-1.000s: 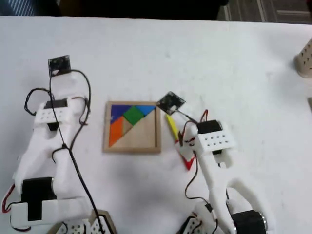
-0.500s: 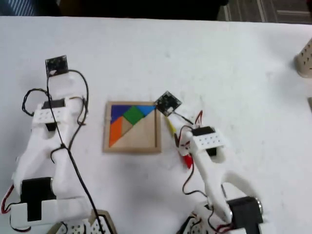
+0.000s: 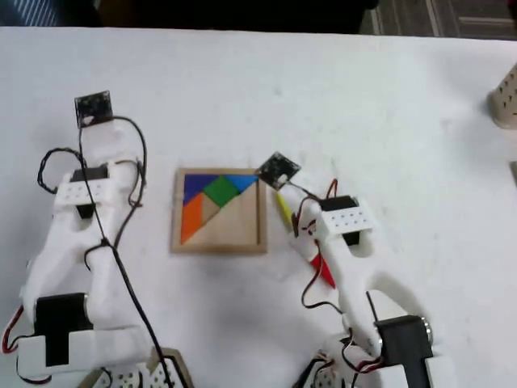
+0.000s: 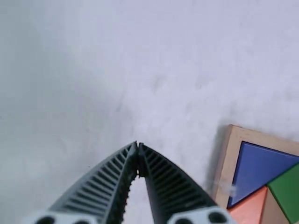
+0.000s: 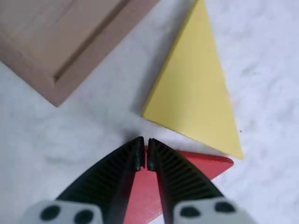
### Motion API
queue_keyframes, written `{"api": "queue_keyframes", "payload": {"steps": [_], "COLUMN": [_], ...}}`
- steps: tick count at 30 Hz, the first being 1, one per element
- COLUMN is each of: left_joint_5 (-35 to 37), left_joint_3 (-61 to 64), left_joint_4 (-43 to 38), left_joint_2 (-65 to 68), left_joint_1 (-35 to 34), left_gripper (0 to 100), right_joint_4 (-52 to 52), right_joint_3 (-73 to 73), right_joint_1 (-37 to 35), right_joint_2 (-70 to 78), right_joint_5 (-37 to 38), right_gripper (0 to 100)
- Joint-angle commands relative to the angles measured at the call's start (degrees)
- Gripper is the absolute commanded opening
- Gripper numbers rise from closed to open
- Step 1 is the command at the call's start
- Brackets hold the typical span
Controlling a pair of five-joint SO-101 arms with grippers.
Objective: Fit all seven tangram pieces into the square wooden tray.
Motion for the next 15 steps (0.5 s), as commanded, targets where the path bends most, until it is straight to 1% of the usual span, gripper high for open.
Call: {"api": "queue_keyframes", "payload": {"steps": [1,9,12,13,15], "left_joint_5": [-0.44,-0.53,-0.62,-0.97,-3.96], "left_joint_3": [-0.53,-0.62,-0.44,-0.44,0.44], "left_joint_4": [-1.93,-1.93,-1.93,-1.93,-2.02], "left_joint_2": [-0.22,-0.22,-0.13,-0.13,-0.13], "left_joint_1": [-0.66,-0.4,0.66,0.92,1.01], "left_gripper": [2,2,2,2,2], "right_joint_4": [1.36,-0.22,0.04,0.04,0.13], "right_joint_3": [-0.35,-0.44,-0.44,-0.44,-0.35], "right_joint_1": [0.92,1.19,1.19,1.19,1.19], "right_joint_2": [0.22,0.22,0.22,0.22,0.22], "right_joint_5": [0.97,0.97,0.97,0.97,0.88], "right_gripper": [1.8,1.8,1.8,1.8,1.8]}}
